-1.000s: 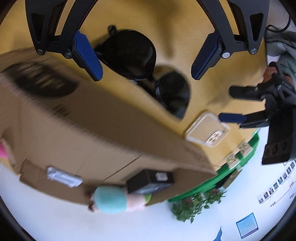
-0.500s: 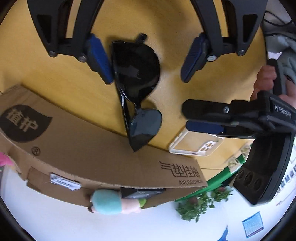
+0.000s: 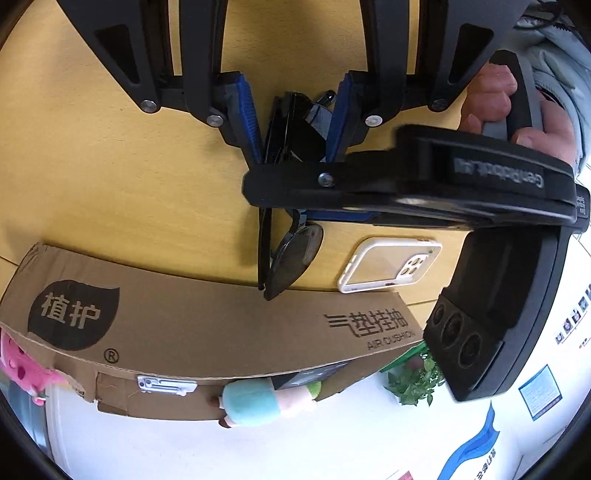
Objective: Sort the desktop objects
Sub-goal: 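Move both grippers to the black sunglasses and grasp them, then lift the sunglasses with both grippers and carry them over the box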
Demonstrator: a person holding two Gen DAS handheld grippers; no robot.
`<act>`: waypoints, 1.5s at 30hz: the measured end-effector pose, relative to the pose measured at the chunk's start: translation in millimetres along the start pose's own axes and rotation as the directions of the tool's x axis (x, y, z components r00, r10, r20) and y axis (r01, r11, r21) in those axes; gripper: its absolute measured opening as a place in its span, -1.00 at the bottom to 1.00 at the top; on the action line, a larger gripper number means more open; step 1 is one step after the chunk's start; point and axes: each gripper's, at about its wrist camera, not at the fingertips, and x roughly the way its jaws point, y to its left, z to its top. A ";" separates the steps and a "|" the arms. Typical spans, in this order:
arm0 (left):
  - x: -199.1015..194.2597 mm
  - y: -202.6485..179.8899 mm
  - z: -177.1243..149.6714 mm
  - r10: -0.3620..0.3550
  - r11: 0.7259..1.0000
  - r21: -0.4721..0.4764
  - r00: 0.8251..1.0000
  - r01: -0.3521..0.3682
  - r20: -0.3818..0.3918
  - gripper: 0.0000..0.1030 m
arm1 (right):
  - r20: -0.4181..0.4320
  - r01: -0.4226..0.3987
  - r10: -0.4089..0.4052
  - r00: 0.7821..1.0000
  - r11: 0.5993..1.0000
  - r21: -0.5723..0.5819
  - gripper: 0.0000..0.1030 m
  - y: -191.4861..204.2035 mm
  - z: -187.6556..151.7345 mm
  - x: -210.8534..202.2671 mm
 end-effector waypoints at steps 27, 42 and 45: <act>-78.2 -61.8 71.5 0.040 0.982 0.172 0.974 -0.080 0.224 -0.62 | 0.252 -0.050 0.071 0.965 0.995 -0.089 -0.40 30.0 90.1 -64.1; -87.5 -17.7 152.2 0.063 0.987 0.128 0.972 -0.093 0.225 -0.62 | 0.253 -0.149 0.167 0.953 0.985 -0.087 -0.42 24.7 198.2 -26.2; -73.0 -9.0 166.2 0.050 0.991 0.115 0.978 -0.074 0.202 -0.62 | 0.242 -0.151 0.162 0.957 0.986 -0.065 -0.42 13.3 210.7 -15.4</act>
